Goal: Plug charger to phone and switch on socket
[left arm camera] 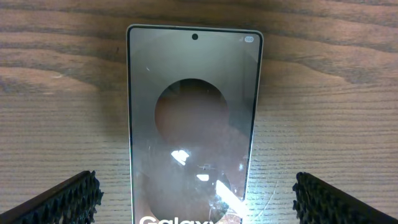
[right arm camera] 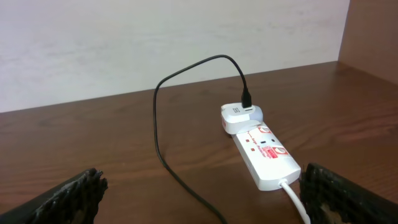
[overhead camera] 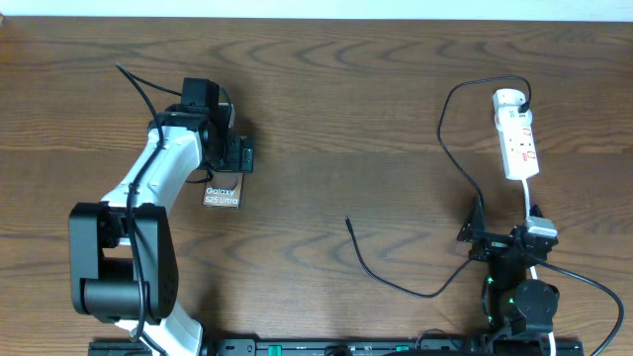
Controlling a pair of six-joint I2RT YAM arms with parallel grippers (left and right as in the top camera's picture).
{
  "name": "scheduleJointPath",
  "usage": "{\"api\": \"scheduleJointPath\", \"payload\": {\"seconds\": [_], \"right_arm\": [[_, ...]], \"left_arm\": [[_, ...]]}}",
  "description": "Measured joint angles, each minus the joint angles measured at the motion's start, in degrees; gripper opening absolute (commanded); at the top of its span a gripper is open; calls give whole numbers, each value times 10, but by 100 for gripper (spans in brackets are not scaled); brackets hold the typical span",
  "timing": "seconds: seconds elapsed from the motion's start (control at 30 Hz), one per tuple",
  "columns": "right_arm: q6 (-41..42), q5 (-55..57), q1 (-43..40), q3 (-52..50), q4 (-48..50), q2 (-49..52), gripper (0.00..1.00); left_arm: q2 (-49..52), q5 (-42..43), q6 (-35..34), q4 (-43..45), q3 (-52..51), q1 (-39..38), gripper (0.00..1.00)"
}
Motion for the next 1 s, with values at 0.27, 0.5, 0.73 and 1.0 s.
{"api": "scheduleJointPath", "payload": {"seconds": [0.27,0.5,0.73,1.0], "right_arm": [[0,0,0,0,0,0,99],[0,0,0,0,0,0,99],[0,0,0,0,0,0,99],[0,0,0,0,0,0,99]], "left_arm": [[28,-2,1,10,0,0,98],[35,-2,1,11,0,0,98],[35,-2,1,11,0,0,98],[35,-2,1,13,0,0,98]]}}
